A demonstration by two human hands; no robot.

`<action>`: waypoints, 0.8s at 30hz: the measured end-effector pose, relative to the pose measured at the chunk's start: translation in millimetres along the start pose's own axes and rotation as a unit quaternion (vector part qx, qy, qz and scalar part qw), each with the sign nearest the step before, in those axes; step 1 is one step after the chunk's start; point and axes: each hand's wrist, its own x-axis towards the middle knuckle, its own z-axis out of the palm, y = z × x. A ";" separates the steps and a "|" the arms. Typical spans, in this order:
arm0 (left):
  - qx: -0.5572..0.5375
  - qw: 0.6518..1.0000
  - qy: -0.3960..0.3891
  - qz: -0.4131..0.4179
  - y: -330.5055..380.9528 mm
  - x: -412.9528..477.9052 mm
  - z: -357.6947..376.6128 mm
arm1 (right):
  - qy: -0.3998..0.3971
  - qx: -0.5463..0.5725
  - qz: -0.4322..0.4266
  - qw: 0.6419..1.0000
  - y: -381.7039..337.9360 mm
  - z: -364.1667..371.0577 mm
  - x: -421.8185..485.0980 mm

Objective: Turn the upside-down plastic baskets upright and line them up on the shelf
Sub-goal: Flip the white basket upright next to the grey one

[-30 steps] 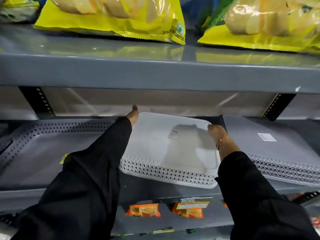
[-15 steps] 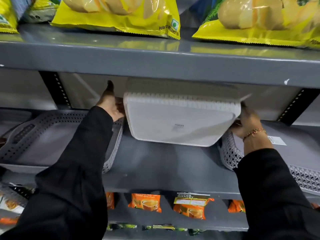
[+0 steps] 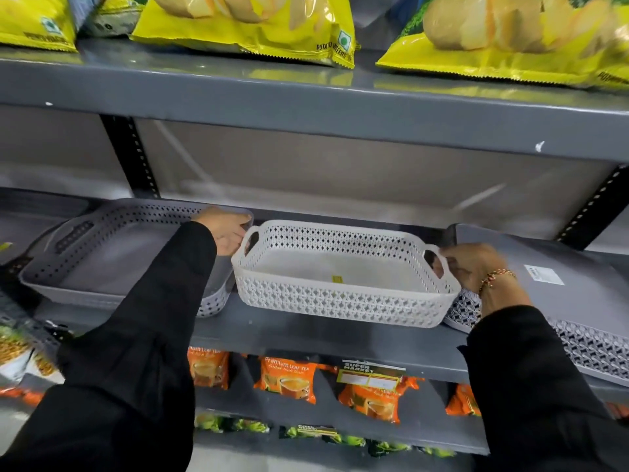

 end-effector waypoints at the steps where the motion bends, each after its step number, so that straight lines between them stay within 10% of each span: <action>1: 0.007 1.000 0.002 -0.013 -0.2 -2.4 0.6 | 0.001 -0.006 0.005 1.000 3.4 0.0 2.5; 24: -0.015 0.998 0.014 -0.058 -8.1 -21.2 29.9 | -0.031 0.014 0.010 0.999 14.3 22.1 -15.4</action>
